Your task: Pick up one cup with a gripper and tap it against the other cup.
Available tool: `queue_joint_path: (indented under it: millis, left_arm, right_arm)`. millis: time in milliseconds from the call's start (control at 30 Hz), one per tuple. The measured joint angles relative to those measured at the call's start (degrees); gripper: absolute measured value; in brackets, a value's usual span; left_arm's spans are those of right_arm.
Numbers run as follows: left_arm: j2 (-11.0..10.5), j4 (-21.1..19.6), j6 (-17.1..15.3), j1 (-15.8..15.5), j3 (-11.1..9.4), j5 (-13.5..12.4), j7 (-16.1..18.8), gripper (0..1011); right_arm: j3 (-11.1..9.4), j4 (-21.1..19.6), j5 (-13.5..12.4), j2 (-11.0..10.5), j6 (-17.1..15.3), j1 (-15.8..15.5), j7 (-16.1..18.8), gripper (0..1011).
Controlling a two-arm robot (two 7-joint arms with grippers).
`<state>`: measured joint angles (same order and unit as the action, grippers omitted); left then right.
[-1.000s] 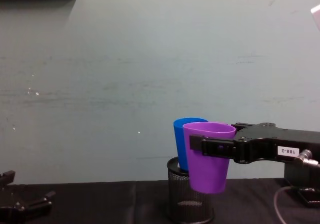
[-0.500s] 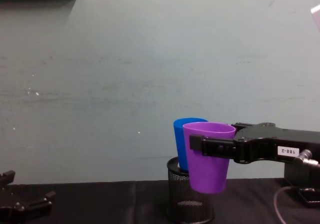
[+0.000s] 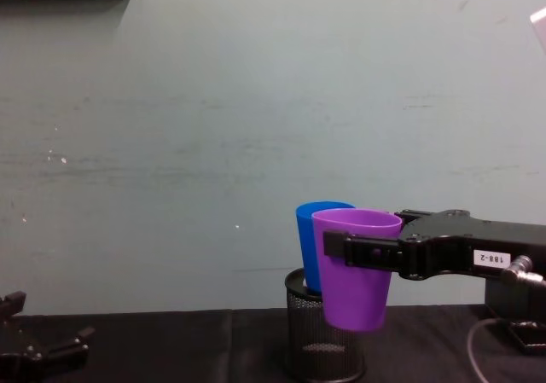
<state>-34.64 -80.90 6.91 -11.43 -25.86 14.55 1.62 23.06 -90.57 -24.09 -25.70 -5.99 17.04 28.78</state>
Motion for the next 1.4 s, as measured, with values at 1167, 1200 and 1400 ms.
queue_joint_path:
  millis: [1167, 1200, 1400]
  left_arm:
    - [0.0, 0.0, 0.0, 0.0, 0.0, 0.0, 0.0, 1000]
    - [0.0, 0.0, 0.0, 0.0, 0.0, 0.0, 0.0, 1000]
    - [0.0, 0.0, 0.0, 0.0, 0.0, 0.0, 0.0, 1000]
  right_arm:
    - [0.0, 0.0, 0.0, 0.0, 0.0, 0.0, 0.0, 734]
    - [0.0, 0.0, 0.0, 0.0, 0.0, 0.0, 0.0, 734]
    - [0.0, 0.0, 0.0, 0.0, 0.0, 0.0, 0.0, 734]
